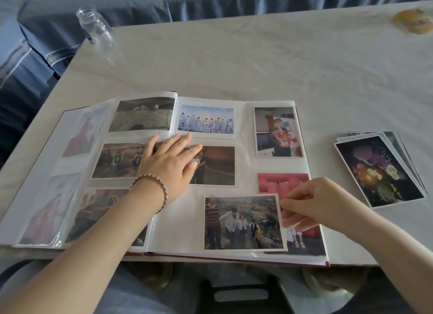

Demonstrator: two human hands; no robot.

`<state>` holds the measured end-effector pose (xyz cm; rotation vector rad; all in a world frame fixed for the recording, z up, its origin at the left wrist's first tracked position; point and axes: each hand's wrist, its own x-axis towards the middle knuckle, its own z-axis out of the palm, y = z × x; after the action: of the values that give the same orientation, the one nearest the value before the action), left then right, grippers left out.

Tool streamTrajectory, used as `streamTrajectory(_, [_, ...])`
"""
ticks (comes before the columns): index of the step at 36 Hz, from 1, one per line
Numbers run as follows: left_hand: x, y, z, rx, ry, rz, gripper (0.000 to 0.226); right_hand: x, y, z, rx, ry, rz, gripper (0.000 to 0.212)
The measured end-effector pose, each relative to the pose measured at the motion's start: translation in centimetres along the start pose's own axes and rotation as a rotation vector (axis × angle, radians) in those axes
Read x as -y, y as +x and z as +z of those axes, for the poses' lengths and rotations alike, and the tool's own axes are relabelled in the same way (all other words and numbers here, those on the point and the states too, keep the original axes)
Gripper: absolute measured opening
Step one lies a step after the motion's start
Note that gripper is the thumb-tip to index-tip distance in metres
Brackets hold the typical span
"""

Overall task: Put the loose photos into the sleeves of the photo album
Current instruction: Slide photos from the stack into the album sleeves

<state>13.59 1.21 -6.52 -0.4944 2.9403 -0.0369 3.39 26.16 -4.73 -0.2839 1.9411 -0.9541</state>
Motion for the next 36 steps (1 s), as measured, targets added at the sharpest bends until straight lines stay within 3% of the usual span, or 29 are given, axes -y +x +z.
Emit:
streamTrajectory(5, [0.0, 0.0, 0.1, -0.005, -0.006, -0.002, 0.045, 0.5, -0.3, 1.1, 0.083, 0.058, 0.043, 0.01])
streamTrajectory(17, [0.0, 0.1, 0.1, 0.002, 0.001, 0.002, 0.046, 1.8, 0.4, 4.4, 0.136, 0.123, 0.029, 0.008])
streamTrajectory(23, [0.1, 0.1, 0.1, 0.004, -0.005, -0.002, 0.046, 1.3, 0.7, 5.7, -0.097, -0.098, -0.107, 0.015])
streamTrajectory(26, [0.1, 0.1, 0.1, 0.005, -0.004, -0.005, 0.059, 0.7, 0.7, 6.4, -0.219, -0.185, -0.152, 0.016])
streamTrajectory(36, [0.1, 0.1, 0.1, 0.009, 0.015, -0.002, 0.064, 0.9, 0.3, 6.7, -0.362, -0.304, -0.218, 0.014])
